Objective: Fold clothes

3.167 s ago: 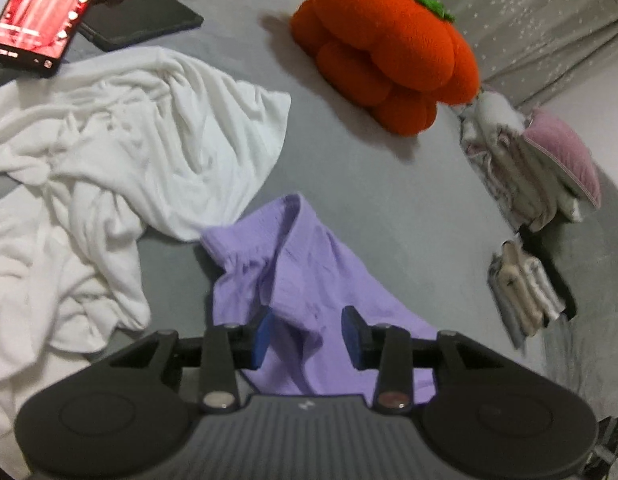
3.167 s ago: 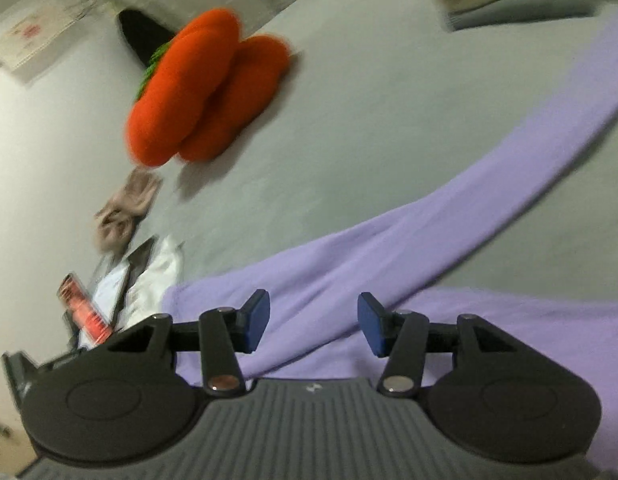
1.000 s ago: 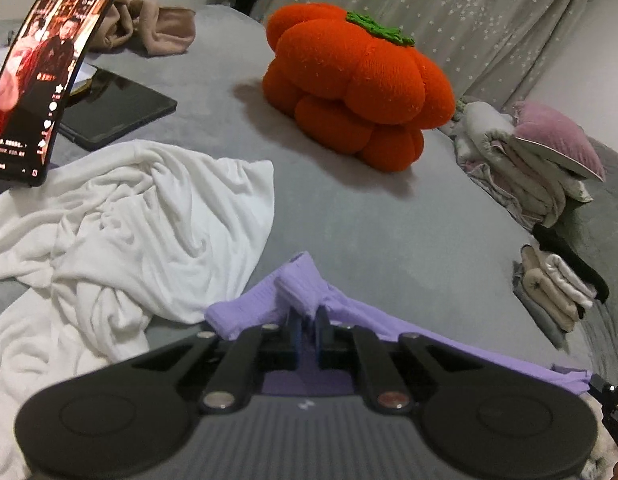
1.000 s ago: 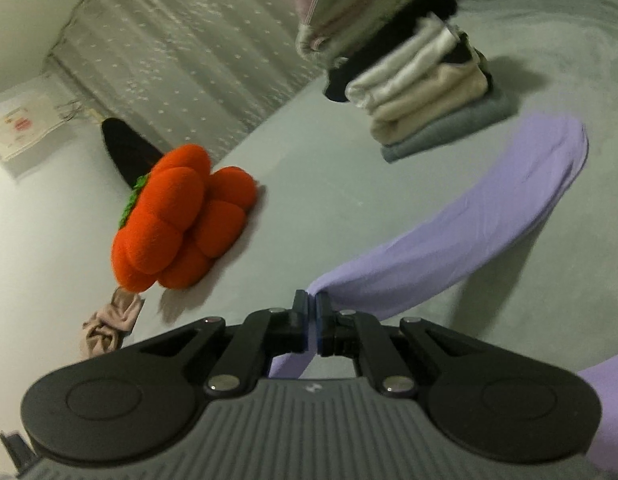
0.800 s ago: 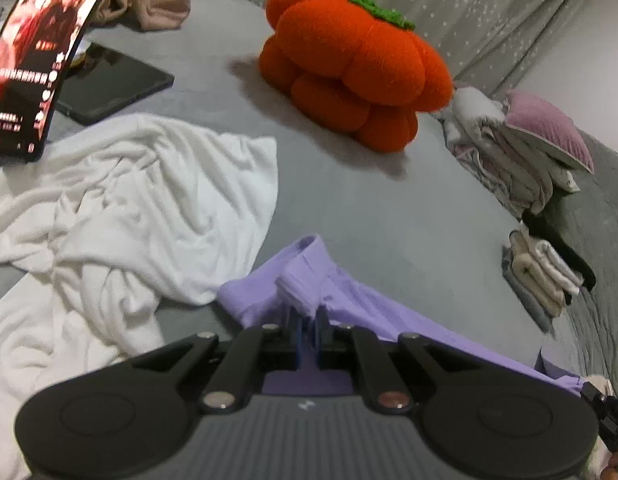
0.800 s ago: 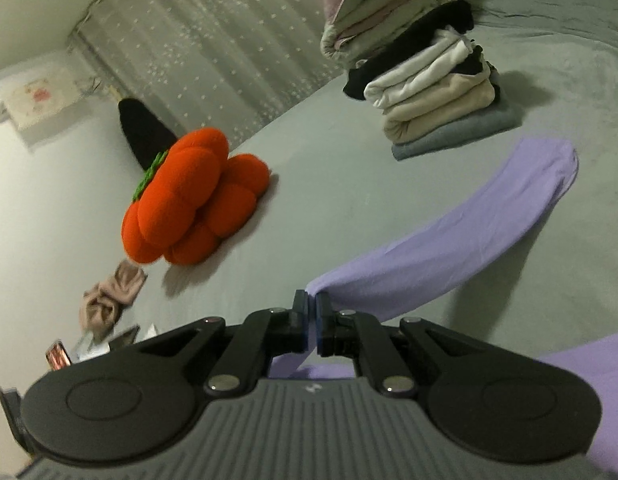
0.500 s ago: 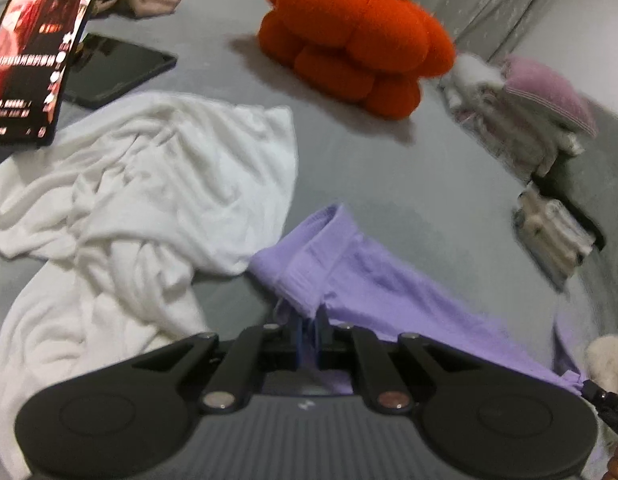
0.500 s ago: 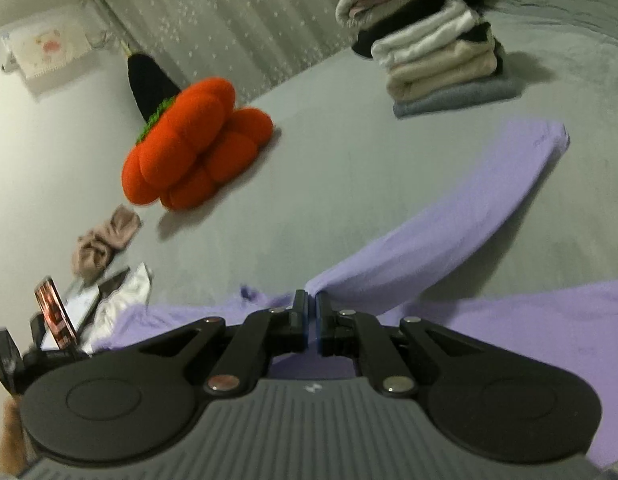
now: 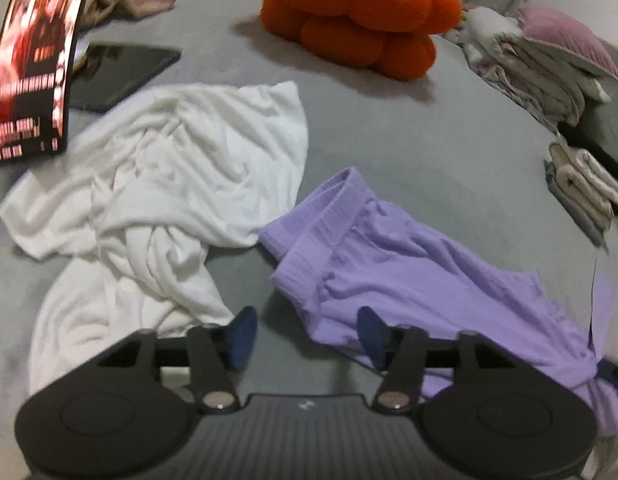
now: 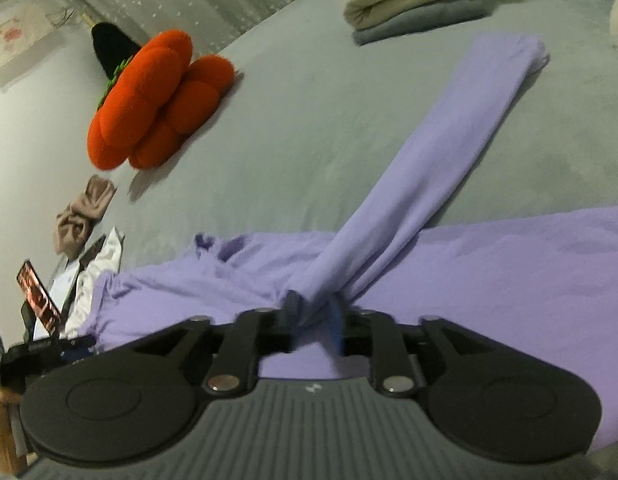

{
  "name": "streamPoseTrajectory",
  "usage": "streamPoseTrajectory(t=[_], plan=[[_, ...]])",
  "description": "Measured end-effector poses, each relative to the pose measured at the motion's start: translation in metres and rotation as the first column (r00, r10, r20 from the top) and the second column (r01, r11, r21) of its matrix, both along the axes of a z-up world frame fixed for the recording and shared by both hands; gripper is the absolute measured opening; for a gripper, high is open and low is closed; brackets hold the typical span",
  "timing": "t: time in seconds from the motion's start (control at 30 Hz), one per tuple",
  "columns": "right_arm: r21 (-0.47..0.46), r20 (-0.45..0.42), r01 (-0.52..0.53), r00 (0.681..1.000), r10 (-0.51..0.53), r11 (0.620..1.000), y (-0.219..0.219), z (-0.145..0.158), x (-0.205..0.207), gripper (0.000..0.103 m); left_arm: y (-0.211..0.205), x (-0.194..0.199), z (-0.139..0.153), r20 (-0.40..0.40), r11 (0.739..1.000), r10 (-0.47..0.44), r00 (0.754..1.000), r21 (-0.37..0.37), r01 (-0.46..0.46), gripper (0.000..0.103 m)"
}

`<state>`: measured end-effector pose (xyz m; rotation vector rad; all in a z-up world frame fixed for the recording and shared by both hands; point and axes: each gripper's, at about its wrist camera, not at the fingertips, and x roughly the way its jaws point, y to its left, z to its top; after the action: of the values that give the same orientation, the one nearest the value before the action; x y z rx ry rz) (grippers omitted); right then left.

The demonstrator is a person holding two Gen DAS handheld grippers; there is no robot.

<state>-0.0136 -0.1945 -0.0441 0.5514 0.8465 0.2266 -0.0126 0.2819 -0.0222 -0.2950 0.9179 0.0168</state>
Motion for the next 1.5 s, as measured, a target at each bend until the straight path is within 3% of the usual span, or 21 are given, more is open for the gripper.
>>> streamPoseTrajectory(t=[0.1, 0.27, 0.5, 0.73, 0.97, 1.17, 1.27, 1.33, 1.4, 1.5], plan=[[-0.026, 0.025, 0.029, 0.999, -0.029, 0.999, -0.009, 0.008, 0.0, 0.046, -0.016, -0.002, 0.011, 0.031, 0.998, -0.047, 0.998, 0.051, 0.046, 0.081], [-0.069, 0.066, 0.079, 0.995, -0.075, 0.994, -0.022, 0.019, 0.004, 0.046, -0.042, -0.006, 0.03, 0.076, 0.983, -0.129, 0.989, 0.139, 0.118, 0.084], [-0.175, 0.118, 0.144, 0.985, -0.124, 0.974, -0.034, 0.027, 0.025, 0.046, -0.092, 0.004, 0.035, 0.13, 0.959, -0.281, 0.951, 0.061, 0.275, 0.084], [-0.196, 0.114, 0.189, 0.979, -0.169, 0.962, -0.039, 0.024, 0.056, 0.046, -0.152, 0.013, 0.021, 0.152, 0.893, -0.447, 0.882, 0.015, 0.45, 0.084], [-0.274, 0.11, 0.223, 0.974, -0.2, 0.936, -0.036, 0.012, 0.084, 0.046, -0.204, 0.016, -0.004, 0.147, 0.808, -0.58, 0.801, -0.014, 0.588, 0.059], [-0.391, 0.102, 0.229, 0.973, -0.205, 0.892, -0.034, -0.008, 0.111, 0.044, -0.243, 0.016, -0.023, 0.112, 0.731, -0.679, 0.725, 0.025, 0.681, 0.047], [-0.484, 0.132, 0.228, 0.973, -0.187, 0.845, -0.03, -0.015, 0.118, 0.032, -0.25, 0.012, -0.026, 0.113, 0.716, -0.698, 0.708, 0.061, 0.696, 0.046], [-0.525, 0.145, 0.228, 0.973, -0.178, 0.82, -0.03, -0.019, 0.121, 0.016, -0.25, 0.01, -0.026, 0.119, 0.713, -0.7, 0.704, 0.073, 0.697, 0.041], [-0.551, 0.161, 0.236, 0.971, -0.175, 0.8, -0.031, -0.021, 0.121, 0.001, -0.248, 0.008, -0.026, 0.126, 0.716, -0.698, 0.705, 0.086, 0.693, 0.025], [-0.509, 0.181, 0.261, 0.964, -0.194, 0.821, -0.039, -0.018, 0.115, 0.0, -0.243, 0.005, -0.025, 0.138, 0.722, -0.692, 0.709, 0.1, 0.685, 0.009]])
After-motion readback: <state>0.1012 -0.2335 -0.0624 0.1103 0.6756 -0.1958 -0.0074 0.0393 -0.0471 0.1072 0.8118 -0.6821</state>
